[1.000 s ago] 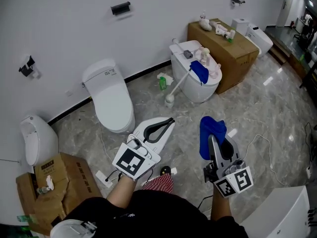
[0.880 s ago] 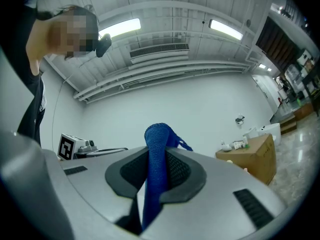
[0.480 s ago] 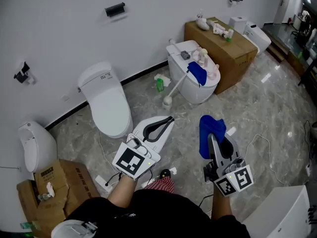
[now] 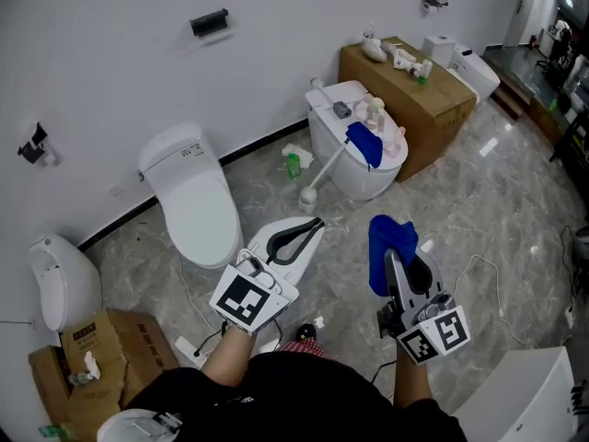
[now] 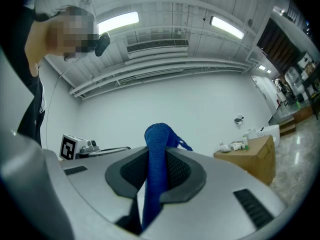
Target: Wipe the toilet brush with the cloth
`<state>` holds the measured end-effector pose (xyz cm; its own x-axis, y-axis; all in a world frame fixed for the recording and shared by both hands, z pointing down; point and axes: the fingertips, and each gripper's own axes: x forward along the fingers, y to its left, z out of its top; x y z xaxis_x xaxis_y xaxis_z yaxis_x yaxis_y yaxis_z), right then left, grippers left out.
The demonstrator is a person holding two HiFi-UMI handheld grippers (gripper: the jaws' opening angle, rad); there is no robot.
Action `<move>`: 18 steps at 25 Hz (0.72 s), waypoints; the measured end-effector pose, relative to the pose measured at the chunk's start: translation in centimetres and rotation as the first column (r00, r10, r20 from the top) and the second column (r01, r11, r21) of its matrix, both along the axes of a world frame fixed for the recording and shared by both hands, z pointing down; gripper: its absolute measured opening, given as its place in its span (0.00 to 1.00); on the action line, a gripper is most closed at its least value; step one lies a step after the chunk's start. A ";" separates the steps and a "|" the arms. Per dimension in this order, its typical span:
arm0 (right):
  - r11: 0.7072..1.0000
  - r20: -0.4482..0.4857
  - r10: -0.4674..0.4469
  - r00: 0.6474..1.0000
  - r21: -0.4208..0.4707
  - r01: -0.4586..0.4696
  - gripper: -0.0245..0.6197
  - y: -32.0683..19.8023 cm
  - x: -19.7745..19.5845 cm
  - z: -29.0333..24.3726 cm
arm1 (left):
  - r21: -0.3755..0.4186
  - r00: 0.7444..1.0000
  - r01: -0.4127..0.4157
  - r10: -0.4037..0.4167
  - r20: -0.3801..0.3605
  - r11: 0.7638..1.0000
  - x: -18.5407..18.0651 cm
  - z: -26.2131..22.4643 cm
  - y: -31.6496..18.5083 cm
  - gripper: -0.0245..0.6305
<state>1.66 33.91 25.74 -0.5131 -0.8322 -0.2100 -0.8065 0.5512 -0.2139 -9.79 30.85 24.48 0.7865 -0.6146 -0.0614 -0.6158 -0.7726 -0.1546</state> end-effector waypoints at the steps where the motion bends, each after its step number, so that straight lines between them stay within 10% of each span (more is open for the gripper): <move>1: 1.000 -0.004 0.000 1.000 0.000 0.000 0.14 -0.3 -0.2 0.0 | 0.002 1.000 0.001 -0.001 -0.003 1.000 -0.2 0.0 -0.3 0.05; 18: 0.999 0.015 0.044 0.999 -0.024 -0.044 0.14 -4.3 -1.5 0.4 | 0.004 0.999 -0.006 0.006 -0.037 1.000 -2.6 -0.3 -5.1 0.05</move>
